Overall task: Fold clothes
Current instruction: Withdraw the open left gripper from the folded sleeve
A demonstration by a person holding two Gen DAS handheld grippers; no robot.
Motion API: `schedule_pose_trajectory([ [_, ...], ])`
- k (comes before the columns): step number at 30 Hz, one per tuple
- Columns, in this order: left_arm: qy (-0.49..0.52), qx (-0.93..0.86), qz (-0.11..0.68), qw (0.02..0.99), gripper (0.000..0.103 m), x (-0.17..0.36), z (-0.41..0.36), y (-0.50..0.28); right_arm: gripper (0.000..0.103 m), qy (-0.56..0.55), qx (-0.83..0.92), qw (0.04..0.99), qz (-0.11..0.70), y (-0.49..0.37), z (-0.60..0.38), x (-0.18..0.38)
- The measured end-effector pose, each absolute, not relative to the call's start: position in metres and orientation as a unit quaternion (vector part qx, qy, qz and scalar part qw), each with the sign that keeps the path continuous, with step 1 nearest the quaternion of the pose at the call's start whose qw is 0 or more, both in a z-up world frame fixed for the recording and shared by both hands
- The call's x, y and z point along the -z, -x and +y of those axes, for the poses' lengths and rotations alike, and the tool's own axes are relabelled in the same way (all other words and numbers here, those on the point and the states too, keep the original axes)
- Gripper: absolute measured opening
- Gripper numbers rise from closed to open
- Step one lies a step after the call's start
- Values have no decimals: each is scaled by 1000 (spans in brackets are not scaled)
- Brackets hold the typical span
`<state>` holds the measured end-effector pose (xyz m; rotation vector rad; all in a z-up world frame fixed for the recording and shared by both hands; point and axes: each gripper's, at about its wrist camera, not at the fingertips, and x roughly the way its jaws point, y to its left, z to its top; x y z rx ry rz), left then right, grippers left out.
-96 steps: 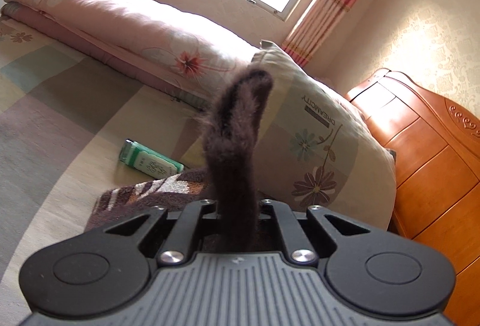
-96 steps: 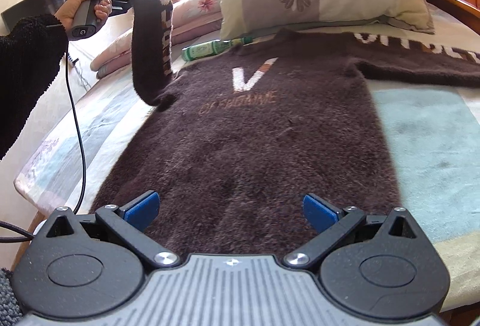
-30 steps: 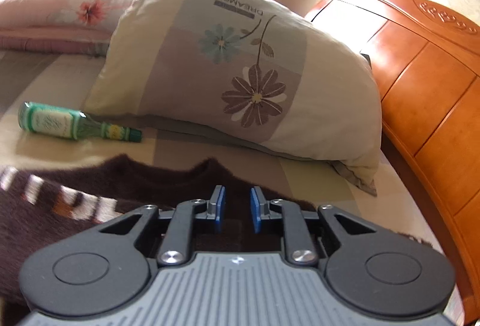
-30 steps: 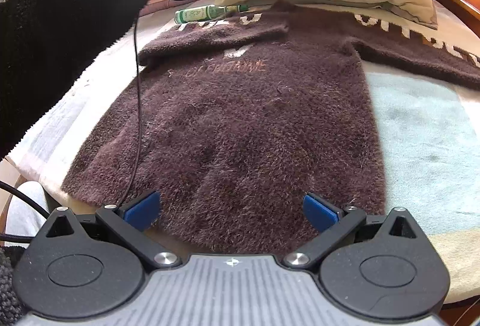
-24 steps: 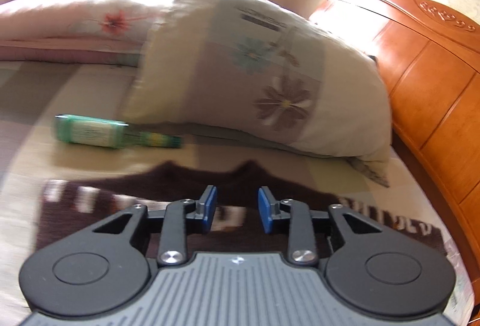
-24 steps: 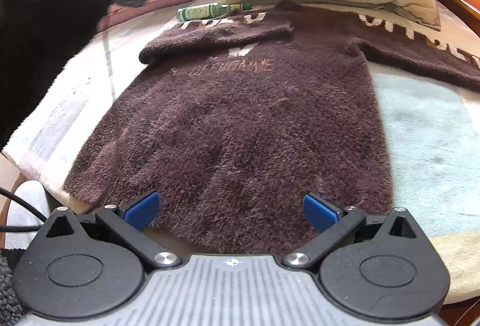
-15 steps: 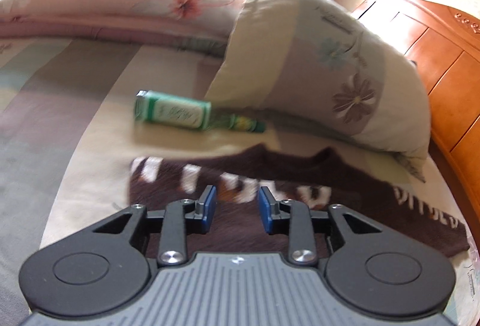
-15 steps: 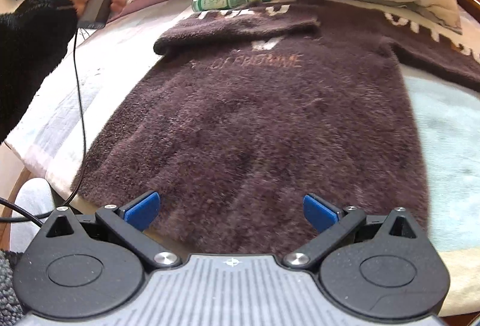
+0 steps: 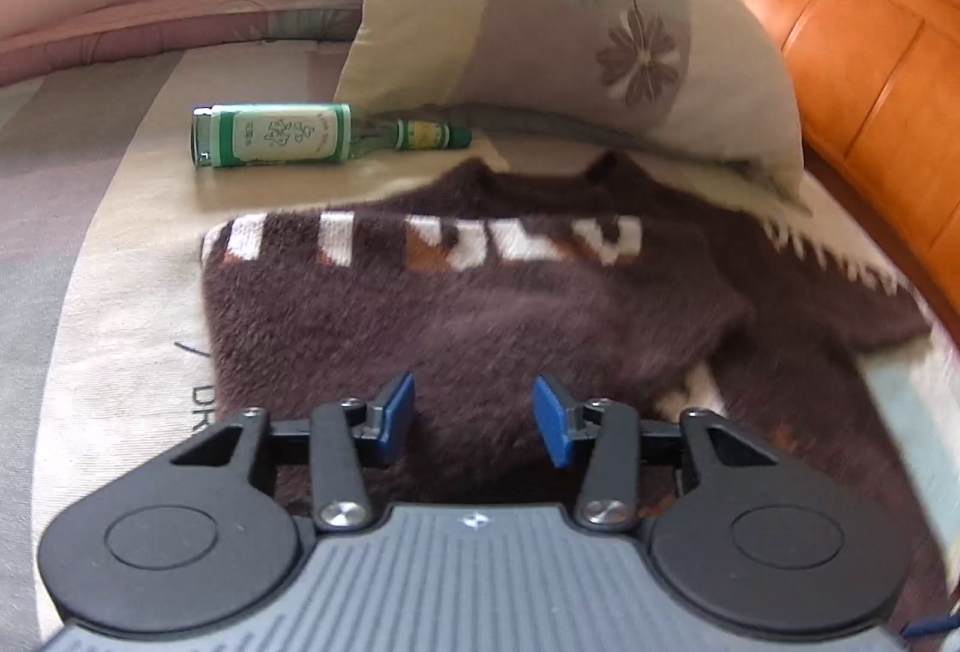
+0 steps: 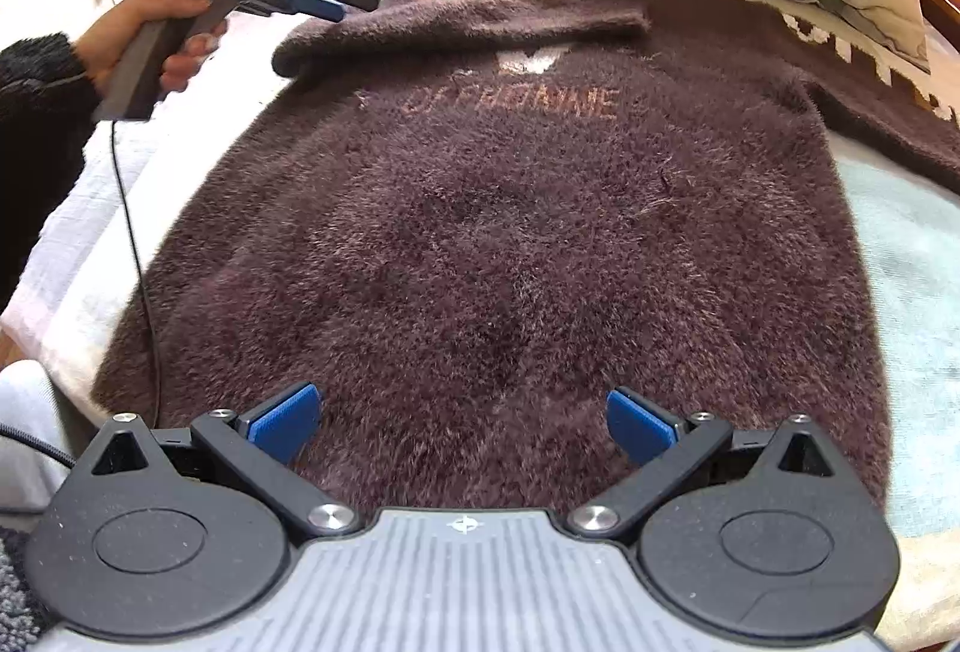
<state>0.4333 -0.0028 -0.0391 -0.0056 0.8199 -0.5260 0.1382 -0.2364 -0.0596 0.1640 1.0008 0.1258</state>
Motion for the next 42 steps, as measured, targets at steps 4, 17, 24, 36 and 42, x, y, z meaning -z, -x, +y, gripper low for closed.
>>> schedule_pose_trajectory([
  [4, 21, 240, 421, 875, 45, 65, 12, -442, 103, -64, -52, 871, 484, -150, -226, 59],
  [17, -8, 200, 327, 923, 84, 37, 48, -378, 103, 17, -42, 897, 440, -224, -210, 22],
  [24, 39, 250, 323, 912, 85, 53, 80, -376, 103, 53, -77, 904, 418, -307, -189, 14],
  [36, 49, 257, 347, 901, 86, 64, 87, -378, 103, -91, -101, 890, 435, -365, -232, 49],
  [42, 55, 230, 359, 903, 86, 70, 91, -384, 103, -159, -156, 898, 379, -398, -242, 25],
])
